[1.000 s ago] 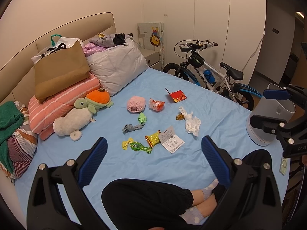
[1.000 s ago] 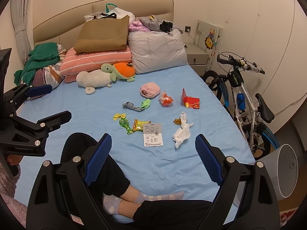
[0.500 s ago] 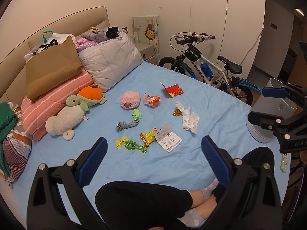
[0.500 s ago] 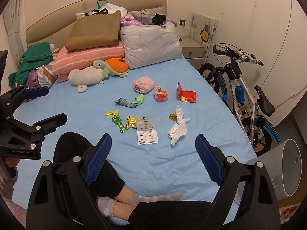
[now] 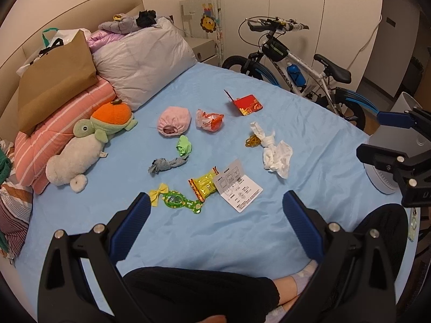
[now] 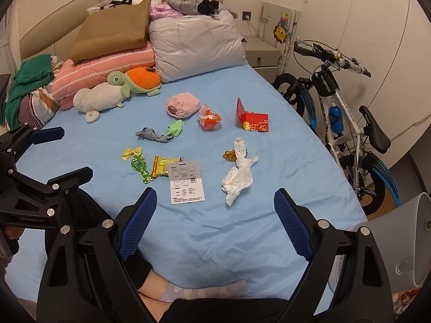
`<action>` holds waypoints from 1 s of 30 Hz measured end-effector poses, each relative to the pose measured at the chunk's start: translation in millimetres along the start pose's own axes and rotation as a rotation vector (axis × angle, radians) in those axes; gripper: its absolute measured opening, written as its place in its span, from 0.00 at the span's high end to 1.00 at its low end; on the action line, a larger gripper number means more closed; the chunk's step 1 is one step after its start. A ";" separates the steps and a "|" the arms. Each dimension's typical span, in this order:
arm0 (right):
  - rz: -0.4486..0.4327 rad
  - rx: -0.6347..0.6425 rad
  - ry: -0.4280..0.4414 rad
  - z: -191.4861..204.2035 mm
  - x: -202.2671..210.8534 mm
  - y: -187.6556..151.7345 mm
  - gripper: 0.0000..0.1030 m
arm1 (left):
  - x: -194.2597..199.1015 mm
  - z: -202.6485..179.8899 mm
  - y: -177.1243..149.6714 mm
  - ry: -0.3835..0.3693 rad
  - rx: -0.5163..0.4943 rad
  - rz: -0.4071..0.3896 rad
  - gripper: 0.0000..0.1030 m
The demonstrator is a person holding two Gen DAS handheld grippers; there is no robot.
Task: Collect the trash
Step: 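Grasp the white tissue with the right tool while the left tool grasps the leaflet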
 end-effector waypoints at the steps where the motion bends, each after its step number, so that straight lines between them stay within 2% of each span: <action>1: 0.012 -0.007 0.003 -1.5 -10.8 -0.4 0.17 | -10.8 3.0 -0.3 0.001 0.005 0.011 0.05; 11: 0.134 -0.067 -0.009 -13.7 -137.4 -11.0 0.17 | -131.1 37.1 -9.7 -0.005 0.071 0.152 0.05; 16: 0.185 -0.059 -0.019 -11.9 -195.5 -17.8 0.17 | -179.7 52.8 -9.4 0.003 0.087 0.190 0.05; 23: 0.242 -0.054 -0.047 -11.4 -269.6 -34.5 0.17 | -242.2 61.8 -8.0 -0.018 0.046 0.238 0.05; 28: 0.315 -0.125 0.016 -12.9 -308.3 -56.3 0.18 | -271.8 55.7 -17.9 -0.046 -0.031 0.283 0.05; 29: 0.320 -0.122 0.027 -10.5 -311.8 -58.1 0.21 | -275.1 53.8 -18.3 -0.053 -0.048 0.282 0.05; 30: 0.318 -0.109 0.042 -7.1 -313.3 -59.0 0.30 | -277.3 51.7 -19.2 -0.056 -0.063 0.282 0.05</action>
Point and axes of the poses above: each gripper's, at about its wrist camera, not at the fingertips, and x roughly against the way its jaws point, z to its left, y to its top, the point moved 6 cm from there along -x, roughly the way its jaws point, and after that the axes turned 12 degrees about -y, right-handed, at the moved point
